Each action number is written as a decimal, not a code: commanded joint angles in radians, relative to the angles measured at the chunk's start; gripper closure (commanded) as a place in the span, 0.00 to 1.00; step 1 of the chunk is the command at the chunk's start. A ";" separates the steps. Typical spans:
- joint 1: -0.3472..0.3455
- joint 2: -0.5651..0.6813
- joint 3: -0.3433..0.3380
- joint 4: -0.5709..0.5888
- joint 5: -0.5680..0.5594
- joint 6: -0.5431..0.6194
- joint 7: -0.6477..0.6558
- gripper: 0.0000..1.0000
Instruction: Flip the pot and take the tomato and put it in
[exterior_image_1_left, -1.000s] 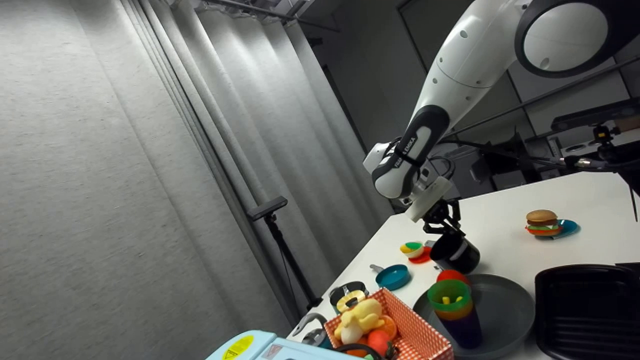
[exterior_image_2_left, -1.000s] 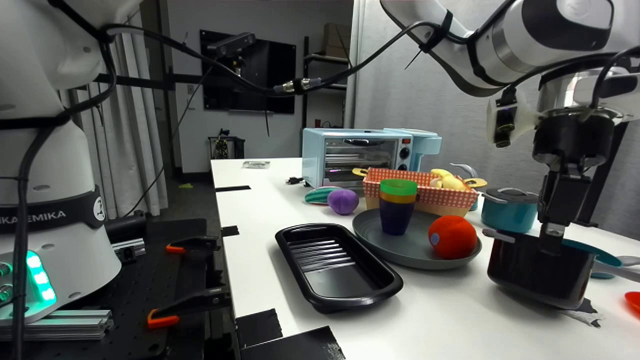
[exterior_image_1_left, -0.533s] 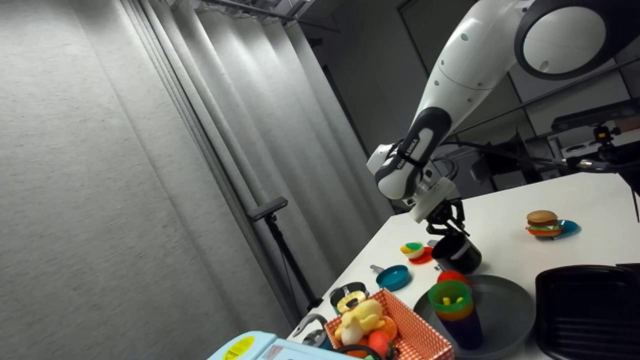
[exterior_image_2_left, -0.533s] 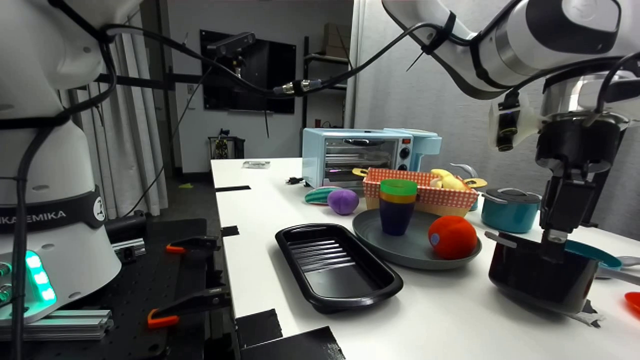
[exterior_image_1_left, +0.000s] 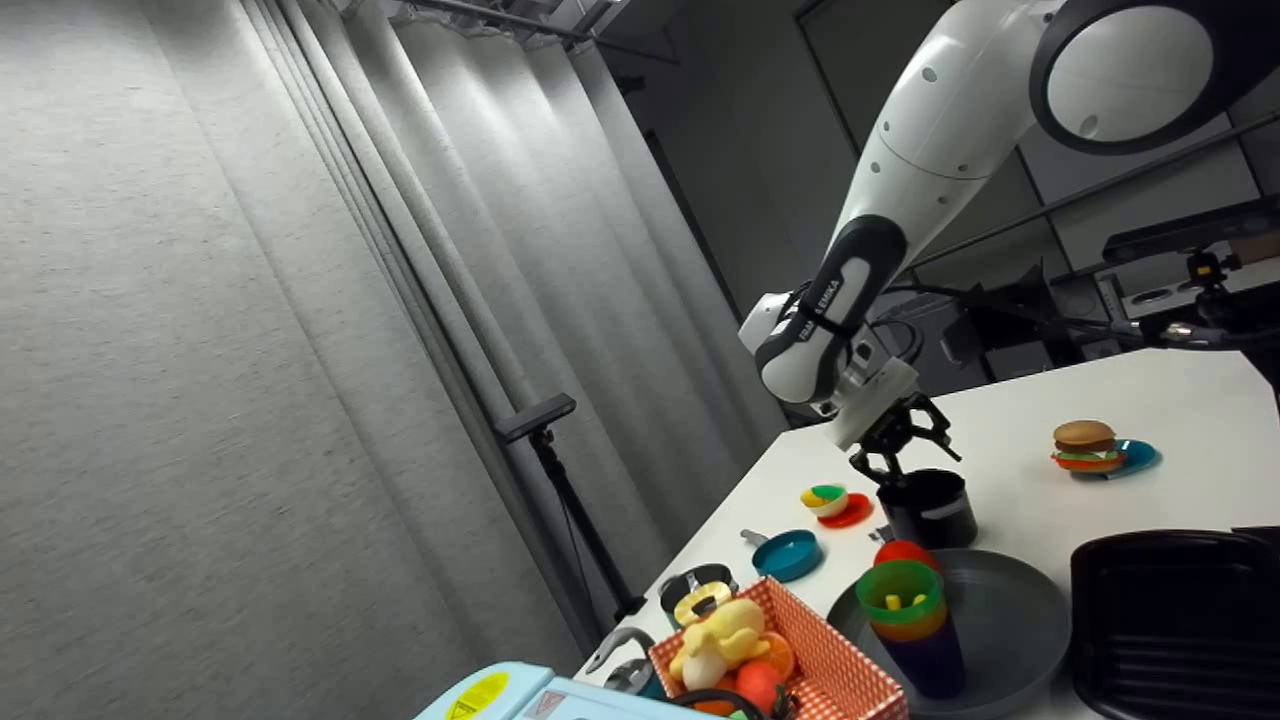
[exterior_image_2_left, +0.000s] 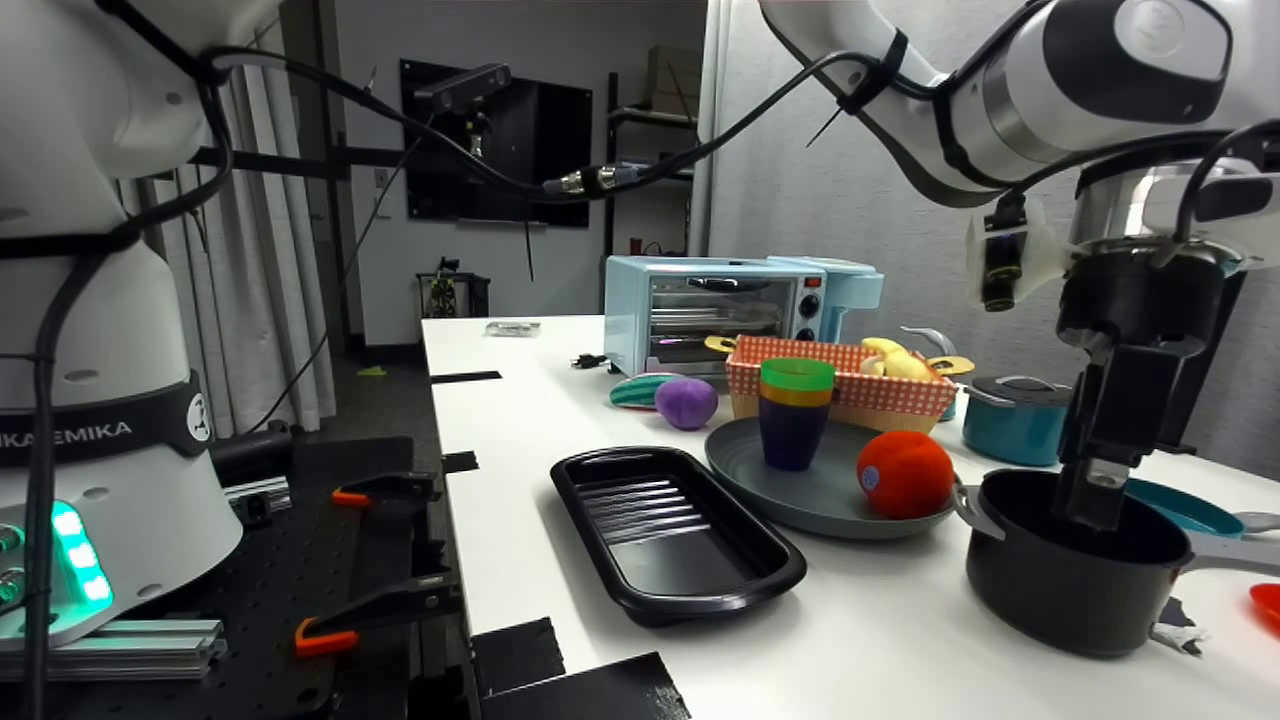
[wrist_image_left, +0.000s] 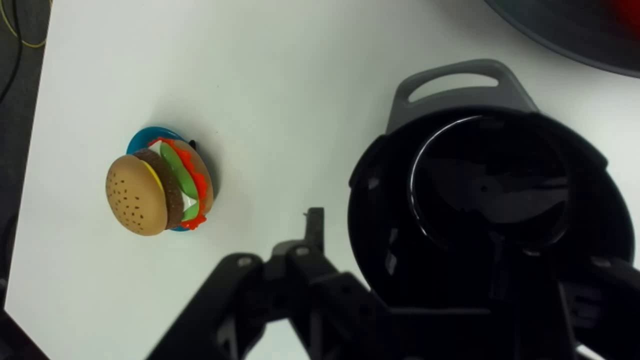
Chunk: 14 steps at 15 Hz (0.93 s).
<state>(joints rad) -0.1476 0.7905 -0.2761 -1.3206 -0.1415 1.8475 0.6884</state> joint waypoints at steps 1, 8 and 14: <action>-0.015 -0.090 0.009 -0.085 0.037 0.041 -0.020 0.01; -0.027 -0.296 0.020 -0.260 0.084 0.157 -0.082 0.00; 0.002 -0.424 0.059 -0.414 0.090 0.247 -0.154 0.00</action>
<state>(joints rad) -0.1581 0.4549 -0.2393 -1.6191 -0.0829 2.0369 0.5814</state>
